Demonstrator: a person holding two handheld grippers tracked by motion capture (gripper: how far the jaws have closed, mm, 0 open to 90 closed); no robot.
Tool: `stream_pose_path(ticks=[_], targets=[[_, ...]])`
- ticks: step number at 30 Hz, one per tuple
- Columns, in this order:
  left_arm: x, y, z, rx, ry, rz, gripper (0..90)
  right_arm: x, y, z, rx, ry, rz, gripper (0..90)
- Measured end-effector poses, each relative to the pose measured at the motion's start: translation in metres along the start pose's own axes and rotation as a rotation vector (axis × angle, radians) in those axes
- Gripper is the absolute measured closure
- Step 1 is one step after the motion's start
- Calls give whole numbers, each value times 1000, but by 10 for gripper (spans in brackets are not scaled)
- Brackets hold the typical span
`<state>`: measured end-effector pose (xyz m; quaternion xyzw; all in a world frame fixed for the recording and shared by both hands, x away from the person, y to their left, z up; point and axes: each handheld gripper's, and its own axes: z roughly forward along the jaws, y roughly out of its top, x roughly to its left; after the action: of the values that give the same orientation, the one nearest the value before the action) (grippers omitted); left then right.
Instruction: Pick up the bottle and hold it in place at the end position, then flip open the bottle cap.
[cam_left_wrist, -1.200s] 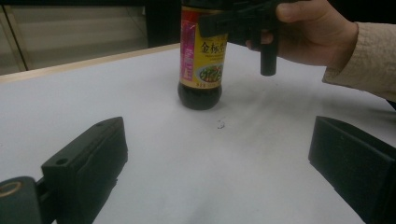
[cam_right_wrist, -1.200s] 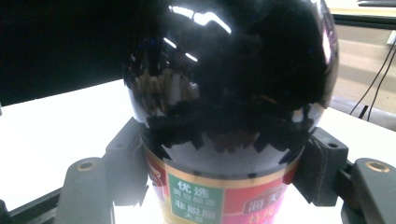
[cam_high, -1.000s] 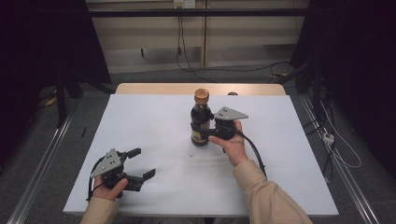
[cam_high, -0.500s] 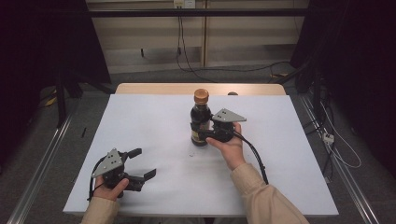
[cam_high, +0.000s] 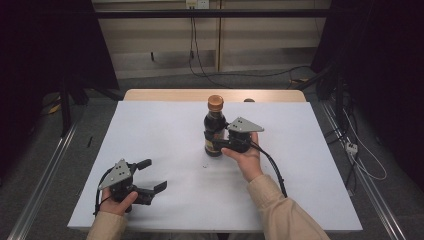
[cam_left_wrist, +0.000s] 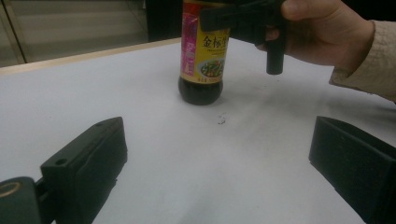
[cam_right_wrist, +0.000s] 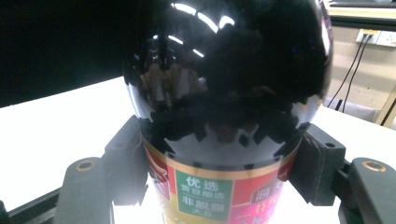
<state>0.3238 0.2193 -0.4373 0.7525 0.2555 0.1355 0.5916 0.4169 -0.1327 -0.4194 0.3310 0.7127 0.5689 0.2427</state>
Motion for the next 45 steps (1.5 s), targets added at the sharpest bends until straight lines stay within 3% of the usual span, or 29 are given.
stream_pose_path(ticks=[8,14,17,19,25,27,34,37,45], targets=[[0,1,2,9,2,13,39,-2,1,-2,18,9,19,309],[1,3,4,-8,11,-3,34,-2,1,-1,16,20,21,311],[2,7,4,0,25,14,29,-2,1,-1,16,21,17,312],[0,10,5,-1,27,-8,29,-2,0,-1,13,18,19,311],[2,21,10,14,23,-4,33,-2,0,-1,15,26,19,311],[4,23,12,18,14,-21,33,-2,0,-1,15,24,18,310],[8,31,18,50,40,-26,34,-2,-2,-1,1,20,28,309],[11,33,19,48,37,-50,33,-2,-2,-1,4,21,26,310],[14,45,23,24,37,-62,25,-1,-2,-1,2,20,29,310]])
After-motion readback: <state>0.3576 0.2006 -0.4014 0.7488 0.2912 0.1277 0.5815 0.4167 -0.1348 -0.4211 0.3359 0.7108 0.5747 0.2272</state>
